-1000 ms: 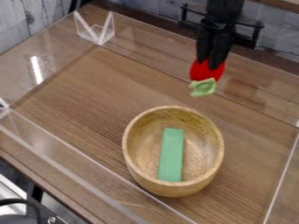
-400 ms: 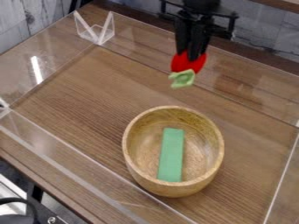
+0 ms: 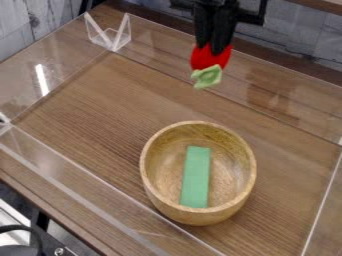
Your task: Move the red fruit to the left side of the table
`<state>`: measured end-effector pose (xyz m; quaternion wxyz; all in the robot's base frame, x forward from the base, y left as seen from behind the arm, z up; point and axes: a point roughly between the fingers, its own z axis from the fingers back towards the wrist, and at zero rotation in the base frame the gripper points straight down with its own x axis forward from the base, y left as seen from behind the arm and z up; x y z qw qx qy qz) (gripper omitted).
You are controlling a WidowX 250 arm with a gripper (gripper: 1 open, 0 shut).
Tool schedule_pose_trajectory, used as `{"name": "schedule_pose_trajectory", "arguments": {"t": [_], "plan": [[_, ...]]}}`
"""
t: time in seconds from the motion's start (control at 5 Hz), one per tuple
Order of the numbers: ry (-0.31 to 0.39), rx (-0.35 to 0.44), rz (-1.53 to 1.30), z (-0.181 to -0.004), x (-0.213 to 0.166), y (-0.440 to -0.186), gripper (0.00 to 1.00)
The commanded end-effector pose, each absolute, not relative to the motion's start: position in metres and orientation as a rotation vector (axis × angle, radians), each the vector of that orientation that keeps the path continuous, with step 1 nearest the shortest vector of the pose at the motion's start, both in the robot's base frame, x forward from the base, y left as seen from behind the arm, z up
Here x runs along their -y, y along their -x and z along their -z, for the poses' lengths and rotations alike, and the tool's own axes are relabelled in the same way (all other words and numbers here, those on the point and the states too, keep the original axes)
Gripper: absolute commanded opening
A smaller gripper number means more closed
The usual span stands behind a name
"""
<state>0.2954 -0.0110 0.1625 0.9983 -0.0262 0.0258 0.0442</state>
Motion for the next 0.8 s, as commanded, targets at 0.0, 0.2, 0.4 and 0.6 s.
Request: {"name": "schedule_pose_trajectory", "arguments": {"t": [0.0,0.2,0.4,0.6], "plan": [[0.053,0.011,-0.117,-0.176,0.006,-0.298,0.0],[0.054,0.009,-0.143,-0.17,0.001,-0.301,0.0],[0.054,0.006,-0.106,-0.174,-0.004,-0.3,1.0],[0.054,0.004,-0.071,-0.179,-0.012,-0.299,0.0]]}}
